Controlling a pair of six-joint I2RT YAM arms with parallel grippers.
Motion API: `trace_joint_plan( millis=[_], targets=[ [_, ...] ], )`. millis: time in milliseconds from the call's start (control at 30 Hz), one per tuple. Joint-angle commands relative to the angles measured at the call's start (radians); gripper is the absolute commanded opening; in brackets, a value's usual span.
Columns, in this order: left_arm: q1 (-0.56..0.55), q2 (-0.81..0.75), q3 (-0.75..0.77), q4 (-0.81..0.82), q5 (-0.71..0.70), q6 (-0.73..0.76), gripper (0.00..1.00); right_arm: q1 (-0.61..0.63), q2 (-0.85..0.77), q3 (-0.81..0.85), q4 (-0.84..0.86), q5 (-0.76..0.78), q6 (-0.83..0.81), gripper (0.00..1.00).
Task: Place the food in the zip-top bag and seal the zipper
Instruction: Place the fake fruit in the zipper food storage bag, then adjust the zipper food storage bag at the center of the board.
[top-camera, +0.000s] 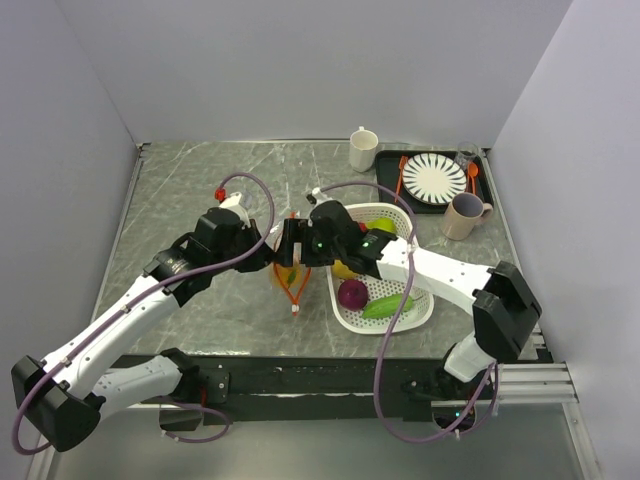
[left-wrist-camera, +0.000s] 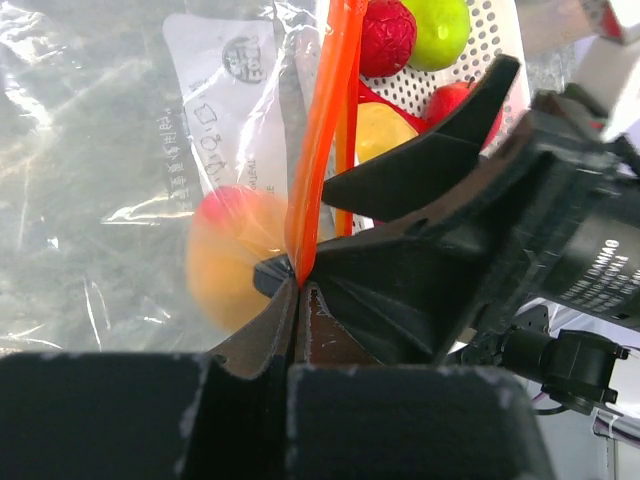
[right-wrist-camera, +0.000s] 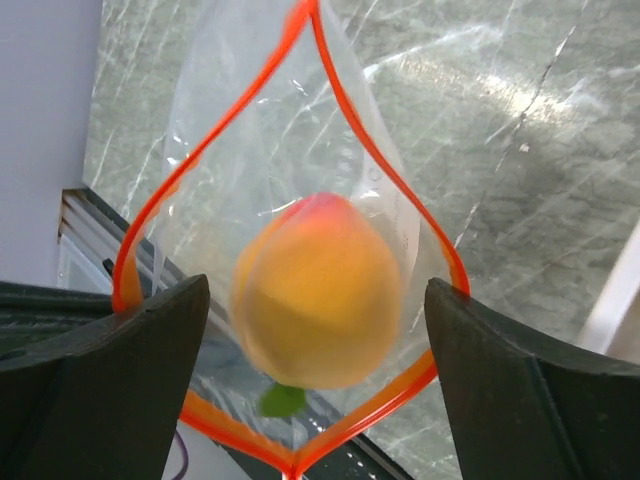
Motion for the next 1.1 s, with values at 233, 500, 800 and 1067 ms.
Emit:
trace_joint_plan(
  millis=[233,500,800,1067],
  targets=[
    [-0.004,-0.036,0.019,0.021,-0.038,-0.019,0.01,0.009,-0.239,-0.068,-0.044,0.203,-0.019,0.96],
    [-0.004,-0.031,0.032,0.016,-0.044,-0.022,0.01,0.007,-0.162,-0.078,-0.084,0.151,0.027,0.7],
    [-0.004,-0.044,0.027,0.009,-0.05,-0.027,0.01,0.009,-0.078,-0.081,-0.032,0.061,0.03,0.65],
    [-0.004,-0.06,0.051,-0.013,-0.056,-0.021,0.01,0.02,0.005,-0.003,-0.027,-0.065,-0.009,0.18]
  ],
)
